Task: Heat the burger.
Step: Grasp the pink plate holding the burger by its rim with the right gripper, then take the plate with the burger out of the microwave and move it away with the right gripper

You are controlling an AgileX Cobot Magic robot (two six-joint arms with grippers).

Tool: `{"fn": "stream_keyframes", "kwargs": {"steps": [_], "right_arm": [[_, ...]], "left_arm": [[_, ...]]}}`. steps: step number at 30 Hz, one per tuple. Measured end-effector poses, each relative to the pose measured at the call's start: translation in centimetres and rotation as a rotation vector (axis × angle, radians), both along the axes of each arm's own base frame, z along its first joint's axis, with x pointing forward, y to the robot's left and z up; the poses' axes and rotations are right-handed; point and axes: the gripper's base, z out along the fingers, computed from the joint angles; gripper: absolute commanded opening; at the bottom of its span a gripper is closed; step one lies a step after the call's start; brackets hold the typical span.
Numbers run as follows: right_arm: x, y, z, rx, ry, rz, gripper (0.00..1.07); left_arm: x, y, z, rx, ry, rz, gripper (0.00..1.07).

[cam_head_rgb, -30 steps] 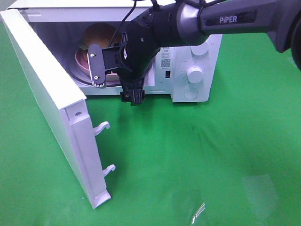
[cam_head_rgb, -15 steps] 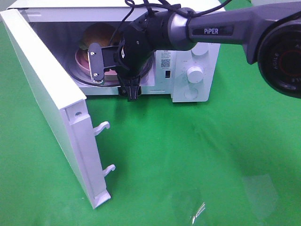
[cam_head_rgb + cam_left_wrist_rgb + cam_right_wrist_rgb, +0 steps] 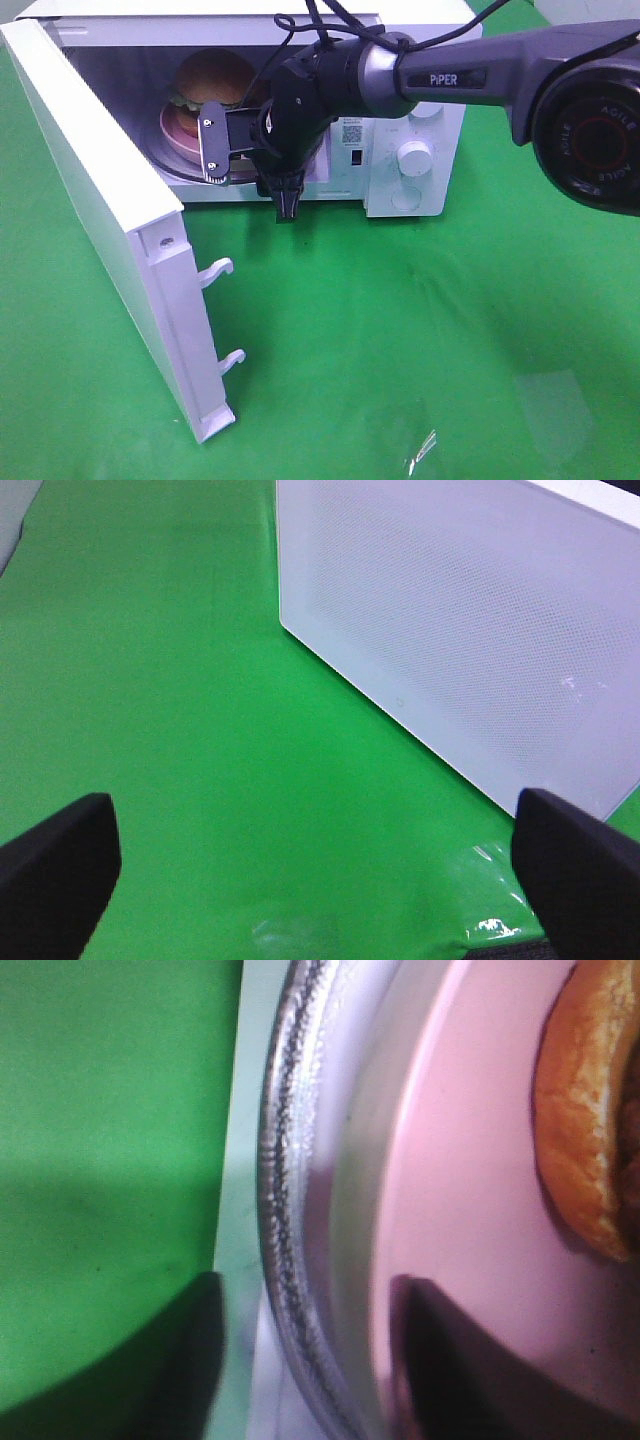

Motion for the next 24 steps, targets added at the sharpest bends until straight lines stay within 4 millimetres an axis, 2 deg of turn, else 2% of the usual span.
{"fn": "stream_keyframes", "kwargs": {"steps": [1,2,3,4,5,24], "right_arm": [[0.0,0.0,0.0,0.0,0.0,0.0,0.31],[-0.1,0.0,-0.1,0.009,0.02,-0.011,0.14],[-0.1,0.0,-0.1,0.009,0.02,-0.011,0.14],[-0.3,0.1,0.1,0.021,0.034,-0.02,0.03],[-0.5,0.3,0.4,0.017,0.043,-0.015,0.0],[-1.9,0.6,2.1,-0.091,0.056,0.115,0.0]], "left_arm": [[0.0,0.0,0.0,0.0,0.0,0.0,0.98],[0.0,0.0,0.0,0.0,0.0,0.0,0.98],[0.0,0.0,0.0,0.0,0.0,0.0,0.98],[0.0,0.0,0.0,0.0,0.0,0.0,0.98],[0.0,0.0,0.0,0.0,0.0,0.0,0.98],[0.0,0.0,0.0,0.001,0.0,0.001,0.98]]}}
